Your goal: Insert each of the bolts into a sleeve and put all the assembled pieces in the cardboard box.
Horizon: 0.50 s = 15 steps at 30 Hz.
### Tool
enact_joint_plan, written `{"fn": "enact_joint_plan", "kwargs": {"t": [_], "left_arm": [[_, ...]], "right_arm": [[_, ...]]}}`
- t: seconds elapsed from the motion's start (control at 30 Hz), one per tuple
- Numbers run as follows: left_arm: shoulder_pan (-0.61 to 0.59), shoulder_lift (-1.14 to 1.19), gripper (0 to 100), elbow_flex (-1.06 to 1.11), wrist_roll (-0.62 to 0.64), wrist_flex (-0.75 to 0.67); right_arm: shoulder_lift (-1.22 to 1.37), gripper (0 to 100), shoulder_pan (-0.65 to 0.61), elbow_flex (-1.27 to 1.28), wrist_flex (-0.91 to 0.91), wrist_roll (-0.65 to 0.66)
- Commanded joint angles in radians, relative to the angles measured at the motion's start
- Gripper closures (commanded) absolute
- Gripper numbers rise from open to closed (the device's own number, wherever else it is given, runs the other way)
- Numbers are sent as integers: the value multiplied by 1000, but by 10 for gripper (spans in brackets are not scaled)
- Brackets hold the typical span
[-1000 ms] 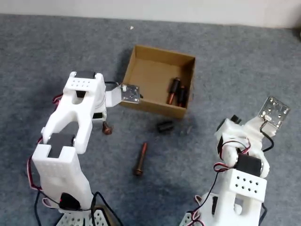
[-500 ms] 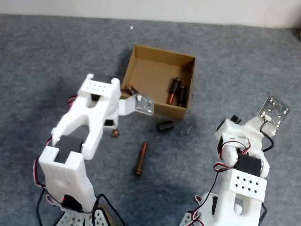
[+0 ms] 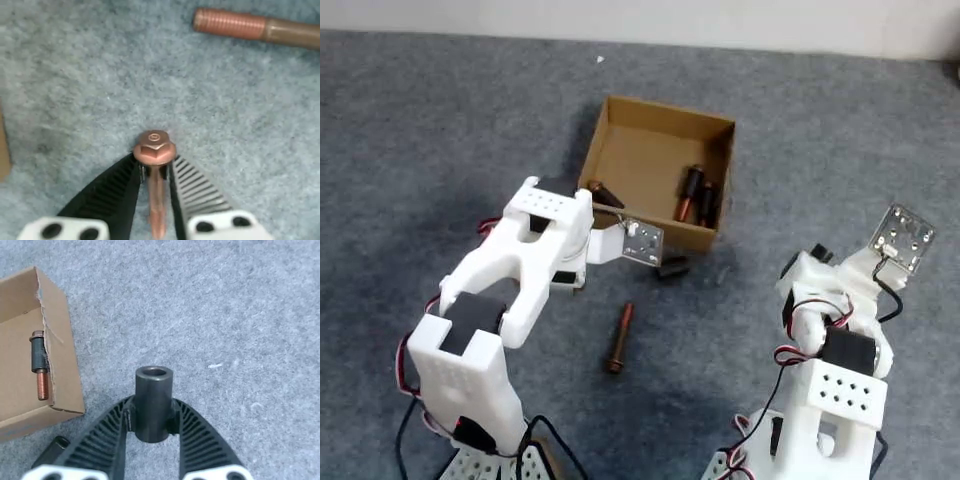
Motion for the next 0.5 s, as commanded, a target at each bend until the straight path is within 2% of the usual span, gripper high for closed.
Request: {"fn": "enact_joint_plan", "kwargs": {"t": [0.0,0.2,0.47], "left_arm": [[16,-27,993,-8,3,25],[16,-111,995,-2,152,75],[-10,-406,995,44,358,89]], "right_arm": [[-25,993,7,-15,-25,9],[-27,993,7,-15,-22,9],[-27,993,5,-22,-13,9]]}}
